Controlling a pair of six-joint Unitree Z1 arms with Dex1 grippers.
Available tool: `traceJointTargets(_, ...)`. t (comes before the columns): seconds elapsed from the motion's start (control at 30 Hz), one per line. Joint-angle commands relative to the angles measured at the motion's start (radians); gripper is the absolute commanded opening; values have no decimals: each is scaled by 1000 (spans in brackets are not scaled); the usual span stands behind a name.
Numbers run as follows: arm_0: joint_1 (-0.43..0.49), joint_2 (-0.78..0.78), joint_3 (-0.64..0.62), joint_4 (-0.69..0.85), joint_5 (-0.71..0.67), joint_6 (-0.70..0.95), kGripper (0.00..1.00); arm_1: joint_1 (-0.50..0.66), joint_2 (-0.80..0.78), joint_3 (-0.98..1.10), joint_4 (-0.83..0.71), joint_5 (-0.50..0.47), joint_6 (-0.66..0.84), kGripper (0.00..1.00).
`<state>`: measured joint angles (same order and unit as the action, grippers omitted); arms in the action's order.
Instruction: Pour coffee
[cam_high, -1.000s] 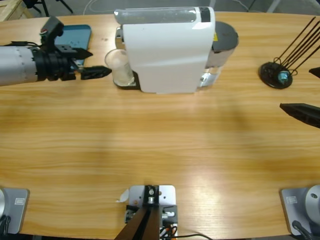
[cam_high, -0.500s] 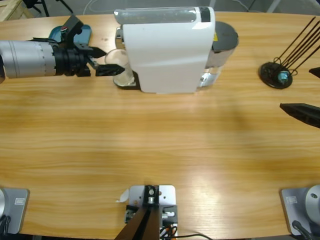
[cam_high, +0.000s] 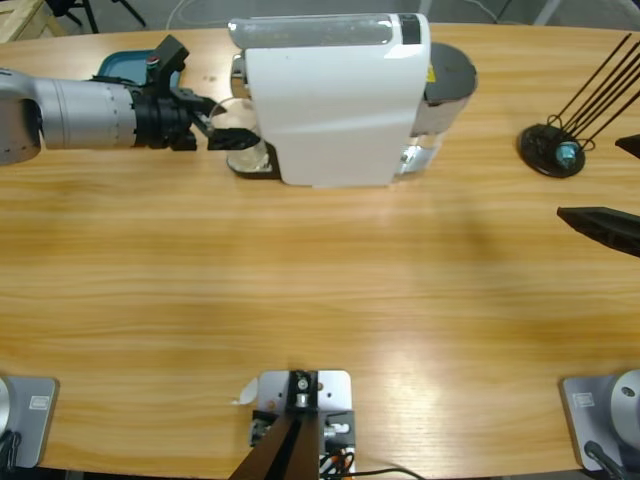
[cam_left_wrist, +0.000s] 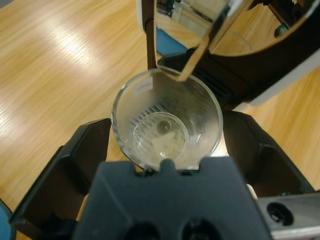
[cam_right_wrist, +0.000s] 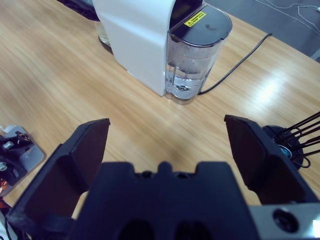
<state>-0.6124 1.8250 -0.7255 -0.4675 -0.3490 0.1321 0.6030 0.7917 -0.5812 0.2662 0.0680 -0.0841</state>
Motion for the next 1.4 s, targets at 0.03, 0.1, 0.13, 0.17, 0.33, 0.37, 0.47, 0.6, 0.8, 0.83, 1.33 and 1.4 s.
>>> traceJointTargets(0.03, -6, 80, -28, -11, -24, -12, 945, 4, 23, 29, -5, 1, 14, 1000)
traceJointTargets(0.1, -6, 90, -31, -11, -27, -12, 945, 4, 23, 29, -5, 1, 14, 1000)
traceJointTargets(0.13, -6, 92, -33, -11, -31, -14, 942, 4, 23, 29, -5, 1, 14, 1000)
traceJointTargets(0.17, -6, 94, -34, -11, -34, -14, 941, 4, 23, 29, -5, 1, 14, 1000)
traceJointTargets(0.33, -6, 99, -35, -10, -36, -14, 827, 4, 24, 29, -5, 1, 14, 1000)
traceJointTargets(0.37, -6, 100, -35, -10, -37, -14, 704, 4, 24, 29, -5, 1, 14, 1000)
traceJointTargets(0.47, -6, 100, -34, -10, -46, -12, 343, 4, 24, 29, -5, 1, 14, 1000)
traceJointTargets(0.6, -6, 105, -33, -11, -62, -12, 0, 4, 23, 29, -5, 1, 14, 1000)
traceJointTargets(0.8, -6, 104, -13, -11, -66, -11, 0, 4, 23, 29, -5, 1, 14, 1000)
traceJointTargets(0.83, -6, 103, -9, -11, -70, -9, 0, 4, 23, 29, -5, 1, 14, 1000)
traceJointTargets(1.33, 76, -159, 74, 112, 66, -24, 0, 4, 10, 30, -5, 1, 14, 1000)
traceJointTargets(1.4, 128, -192, 84, 122, 81, -37, 0, 4, 9, 30, -5, 3, 14, 1000)
